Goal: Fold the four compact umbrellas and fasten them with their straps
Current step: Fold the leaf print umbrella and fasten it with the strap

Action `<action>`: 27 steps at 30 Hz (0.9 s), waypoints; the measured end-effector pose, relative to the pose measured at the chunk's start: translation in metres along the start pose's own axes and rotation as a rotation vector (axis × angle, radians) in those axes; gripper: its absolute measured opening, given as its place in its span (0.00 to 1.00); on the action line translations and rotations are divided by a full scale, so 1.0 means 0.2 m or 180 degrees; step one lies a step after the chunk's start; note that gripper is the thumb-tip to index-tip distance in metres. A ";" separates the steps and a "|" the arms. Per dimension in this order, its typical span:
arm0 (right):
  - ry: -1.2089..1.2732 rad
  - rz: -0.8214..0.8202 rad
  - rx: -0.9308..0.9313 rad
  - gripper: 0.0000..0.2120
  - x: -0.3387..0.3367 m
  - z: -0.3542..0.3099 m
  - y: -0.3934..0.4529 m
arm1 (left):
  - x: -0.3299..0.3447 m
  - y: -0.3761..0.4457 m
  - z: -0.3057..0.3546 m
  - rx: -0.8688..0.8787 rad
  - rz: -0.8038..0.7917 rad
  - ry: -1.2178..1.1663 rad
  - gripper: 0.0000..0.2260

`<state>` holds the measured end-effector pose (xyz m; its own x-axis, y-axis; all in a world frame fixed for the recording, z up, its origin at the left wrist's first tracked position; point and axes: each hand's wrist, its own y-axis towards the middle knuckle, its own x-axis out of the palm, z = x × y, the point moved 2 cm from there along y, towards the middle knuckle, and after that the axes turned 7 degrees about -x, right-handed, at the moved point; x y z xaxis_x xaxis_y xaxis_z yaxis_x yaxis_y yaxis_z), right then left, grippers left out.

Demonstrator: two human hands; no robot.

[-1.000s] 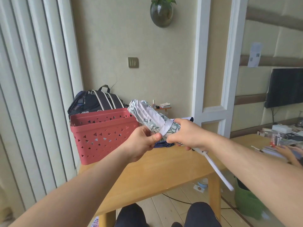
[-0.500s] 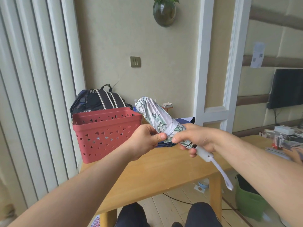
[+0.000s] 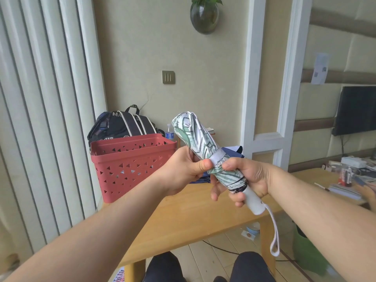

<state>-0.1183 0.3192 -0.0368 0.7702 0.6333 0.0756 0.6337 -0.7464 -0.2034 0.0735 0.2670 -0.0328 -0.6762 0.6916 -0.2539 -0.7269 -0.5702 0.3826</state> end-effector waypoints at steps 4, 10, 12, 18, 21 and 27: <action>-0.0702 0.1294 -0.0714 0.22 -0.03 -0.01 0.01 | -0.01 -0.01 0.00 -0.0092 0.0525 0.0061 0.14; -0.2353 0.2569 -0.1187 0.11 0.04 0.04 0.09 | 0.00 0.02 -0.10 -0.0645 0.1314 -0.0091 0.08; -0.2384 0.2626 -0.1168 0.17 0.03 0.07 0.09 | 0.01 0.02 -0.10 -0.0670 0.1229 -0.0143 0.08; -0.1668 0.2423 -0.1434 0.19 0.03 0.11 0.09 | 0.02 0.03 -0.08 -0.0736 0.1137 -0.0279 0.10; -0.1229 0.2331 -0.1504 0.18 0.05 0.09 0.08 | 0.03 0.02 -0.07 -0.0752 0.1020 -0.0415 0.12; -0.0549 0.2174 -0.1223 0.19 0.05 0.11 0.05 | 0.04 0.00 -0.08 -0.0694 0.1145 -0.0088 0.09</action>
<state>-0.1053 0.3231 -0.0589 0.9947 0.0105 -0.1026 0.0312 -0.9788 0.2026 0.0661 0.2656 -0.0489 -0.8902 0.4412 -0.1133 -0.4553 -0.8560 0.2448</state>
